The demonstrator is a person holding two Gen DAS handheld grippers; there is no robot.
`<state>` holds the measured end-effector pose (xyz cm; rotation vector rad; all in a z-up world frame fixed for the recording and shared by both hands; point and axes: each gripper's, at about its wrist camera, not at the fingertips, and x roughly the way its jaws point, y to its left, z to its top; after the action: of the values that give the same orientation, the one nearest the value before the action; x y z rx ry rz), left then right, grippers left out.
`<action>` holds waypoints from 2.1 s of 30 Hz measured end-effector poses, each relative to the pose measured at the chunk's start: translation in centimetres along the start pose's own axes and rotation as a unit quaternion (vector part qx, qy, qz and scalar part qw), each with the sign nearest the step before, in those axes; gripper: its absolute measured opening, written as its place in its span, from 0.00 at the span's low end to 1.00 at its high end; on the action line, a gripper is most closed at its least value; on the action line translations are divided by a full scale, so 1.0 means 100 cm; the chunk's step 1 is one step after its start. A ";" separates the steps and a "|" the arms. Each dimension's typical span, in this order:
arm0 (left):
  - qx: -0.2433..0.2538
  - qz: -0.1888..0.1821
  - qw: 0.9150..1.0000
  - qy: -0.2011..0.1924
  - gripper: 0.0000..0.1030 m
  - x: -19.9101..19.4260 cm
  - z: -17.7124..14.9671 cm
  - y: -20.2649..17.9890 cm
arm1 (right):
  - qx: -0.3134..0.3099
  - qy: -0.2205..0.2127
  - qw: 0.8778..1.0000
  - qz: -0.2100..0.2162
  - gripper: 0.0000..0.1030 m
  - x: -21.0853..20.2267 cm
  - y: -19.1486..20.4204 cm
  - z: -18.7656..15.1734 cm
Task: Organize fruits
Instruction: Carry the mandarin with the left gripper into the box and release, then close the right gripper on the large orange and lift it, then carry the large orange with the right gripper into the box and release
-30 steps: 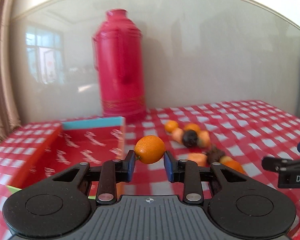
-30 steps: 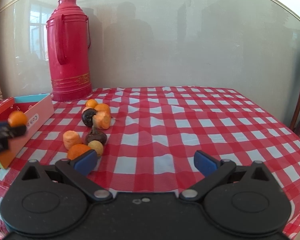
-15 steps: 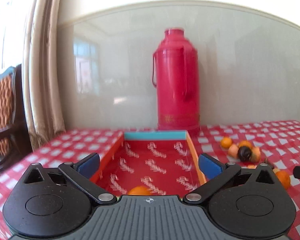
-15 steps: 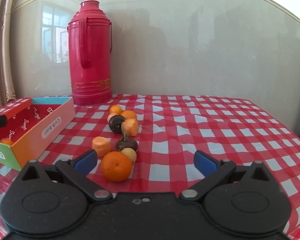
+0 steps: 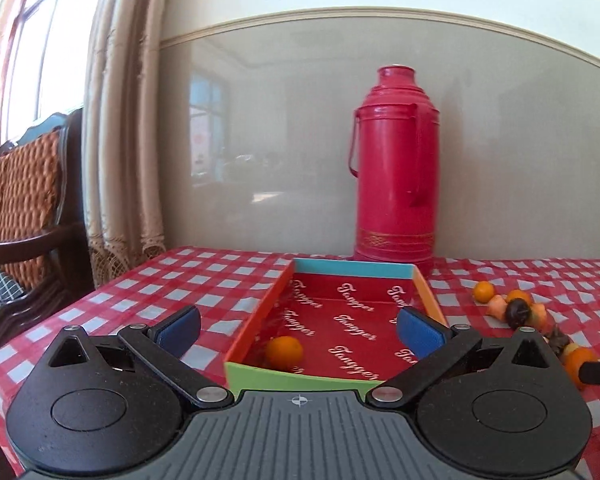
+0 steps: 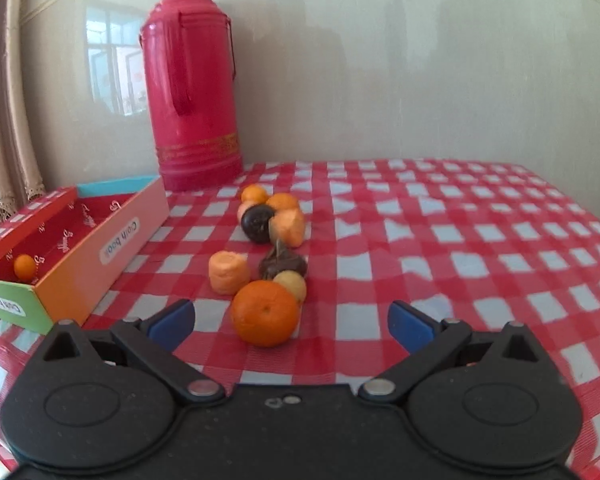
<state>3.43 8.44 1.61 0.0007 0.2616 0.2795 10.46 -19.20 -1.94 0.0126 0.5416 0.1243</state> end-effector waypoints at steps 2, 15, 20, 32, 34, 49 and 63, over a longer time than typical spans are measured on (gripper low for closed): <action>-0.005 0.000 1.000 0.011 1.00 0.003 -0.001 0.008 | -0.016 -0.001 1.000 -0.005 0.88 0.002 0.006 0.000; -0.063 0.007 0.997 0.043 1.00 0.016 0.001 0.046 | -0.039 0.040 0.998 -0.024 0.32 0.022 0.025 -0.002; -0.072 0.007 0.997 0.035 1.00 0.014 0.000 0.055 | -0.050 0.005 0.998 -0.027 0.31 0.013 0.034 0.002; -0.036 0.024 0.998 0.036 1.00 0.011 -0.010 0.075 | -0.053 -0.066 0.995 0.054 0.31 -0.005 0.092 0.017; -0.034 0.030 0.998 0.040 1.00 0.011 -0.013 0.082 | -0.056 -0.074 0.993 0.071 0.31 -0.007 0.105 0.018; -0.027 0.051 0.997 0.043 1.00 0.007 -0.016 0.106 | -0.069 -0.122 0.981 0.130 0.94 -0.014 0.167 0.013; 0.000 -0.075 0.997 -0.001 1.00 -0.006 0.001 -0.001 | -0.023 -0.135 0.990 -0.029 0.94 -0.027 0.054 0.020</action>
<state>2.90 8.14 1.83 -0.0183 0.2577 0.1304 8.58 -14.14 1.45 -0.0319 0.2676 0.0760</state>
